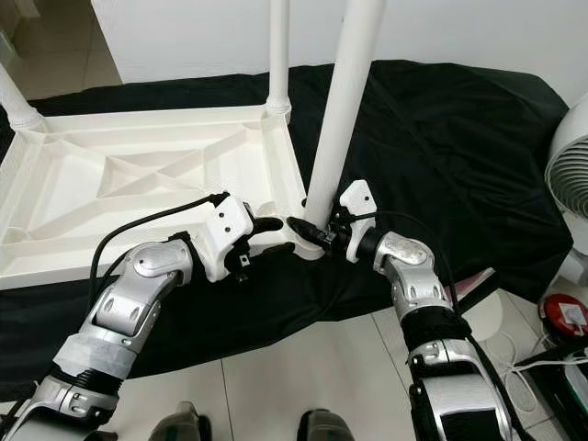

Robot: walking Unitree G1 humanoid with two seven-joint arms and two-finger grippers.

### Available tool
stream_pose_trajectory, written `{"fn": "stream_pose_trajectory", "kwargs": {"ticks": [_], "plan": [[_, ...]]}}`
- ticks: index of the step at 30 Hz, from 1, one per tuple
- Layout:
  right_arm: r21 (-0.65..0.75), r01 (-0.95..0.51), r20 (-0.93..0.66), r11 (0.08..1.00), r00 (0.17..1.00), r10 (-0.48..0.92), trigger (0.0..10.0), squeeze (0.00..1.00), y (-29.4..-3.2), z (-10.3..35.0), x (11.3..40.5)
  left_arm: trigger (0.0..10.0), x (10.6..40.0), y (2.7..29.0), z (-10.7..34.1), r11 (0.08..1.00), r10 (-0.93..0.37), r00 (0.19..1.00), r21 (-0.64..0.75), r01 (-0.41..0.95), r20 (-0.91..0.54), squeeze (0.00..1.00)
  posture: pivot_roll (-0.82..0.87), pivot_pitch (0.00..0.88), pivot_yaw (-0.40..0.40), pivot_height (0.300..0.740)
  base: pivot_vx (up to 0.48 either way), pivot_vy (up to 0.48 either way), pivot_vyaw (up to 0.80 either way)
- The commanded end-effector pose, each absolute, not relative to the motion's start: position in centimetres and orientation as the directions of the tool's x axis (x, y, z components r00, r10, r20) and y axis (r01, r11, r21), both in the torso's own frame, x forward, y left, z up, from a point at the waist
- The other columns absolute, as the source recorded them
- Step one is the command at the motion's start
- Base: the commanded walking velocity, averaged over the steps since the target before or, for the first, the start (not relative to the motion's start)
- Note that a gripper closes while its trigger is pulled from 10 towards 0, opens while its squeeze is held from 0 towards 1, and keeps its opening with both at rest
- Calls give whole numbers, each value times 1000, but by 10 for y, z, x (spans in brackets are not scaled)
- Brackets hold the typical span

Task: Building children table

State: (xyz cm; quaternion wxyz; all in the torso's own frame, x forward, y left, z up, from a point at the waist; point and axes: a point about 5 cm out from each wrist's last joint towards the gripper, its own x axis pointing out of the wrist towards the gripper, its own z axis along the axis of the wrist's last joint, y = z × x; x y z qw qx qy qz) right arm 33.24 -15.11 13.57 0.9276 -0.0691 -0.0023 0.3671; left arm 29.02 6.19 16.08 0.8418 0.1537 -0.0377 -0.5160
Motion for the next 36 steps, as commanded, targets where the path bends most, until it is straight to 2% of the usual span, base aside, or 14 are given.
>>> {"fn": "stream_pose_trajectory", "kwargs": {"ticks": [1,4,6,10,13,14,16,21,22,23,26,27,29,36], "plan": [[-109,-615,-137,781,788,601,0,0,-161,120,331,10000,295,66,161,492,-844,532,292,820,-72,0,-3,11,15,740,0,0,0],[-88,-528,-120,845,847,517,0,0,-147,119,325,10000,298,68,161,507,-835,546,294,810,-67,0,2,17,6,740,0,0,0],[-56,-368,-91,928,928,362,0,0,-136,120,319,10000,298,70,161,515,-830,554,293,805,-65,0,5,17,-1,740,0,0,0],[-21,-236,-75,971,969,234,0,0,-128,119,314,10000,298,70,161,518,-828,557,293,804,-64,0,6,19,-3,740,0,0,0],[55,-58,-77,997,995,62,0,0,-113,124,306,10000,299,71,162,526,-823,564,294,798,-60,0,11,17,-10,740,0,0,0],[55,-58,-77,997,995,62,0,0,-113,124,306,10000,299,71,162,526,-823,564,294,798,-60,0,11,17,-10,740,0,0,0],[66,-103,-54,993,993,106,0,0,-93,131,301,10000,300,72,162,531,-820,569,294,795,-57,0,13,17,-7,740,0,0,0],[59,-128,-18,990,991,130,0,0,-92,141,299,10000,300,72,162,523,-824,563,300,797,-59,0,7,15,-3,740,0,0,0],[57,-139,-19,989,990,140,8745,0,-92,142,298,10000,300,72,162,522,-825,562,301,798,-59,0,7,10,-4,740,0,0,0],[62,-159,-8,985,987,159,10000,196,-94,144,297,10000,300,72,163,524,-824,564,301,797,-58,0,7,11,-4,740,0,0,0],[66,-169,-2,983,986,170,10000,196,-94,145,297,10000,301,72,163,526,-823,565,301,796,-57,0,7,11,-4,740,0,0,0],[64,-171,13,983,985,171,10000,1000,-98,147,296,10000,301,72,163,526,-823,565,301,796,-56,0,8,9,-5,740,0,0,0],[63,-170,23,984,985,168,10000,1000,-101,148,296,10000,301,72,163,526,-823,565,301,796,-56,0,8,9,-5,740,0,0,0],[8,-354,24,935,935,354,10000,1000,-139,144,290,10000,298,72,161,518,-827,558,299,801,-61,0,9,0,-14,740,0,0,0]]}}
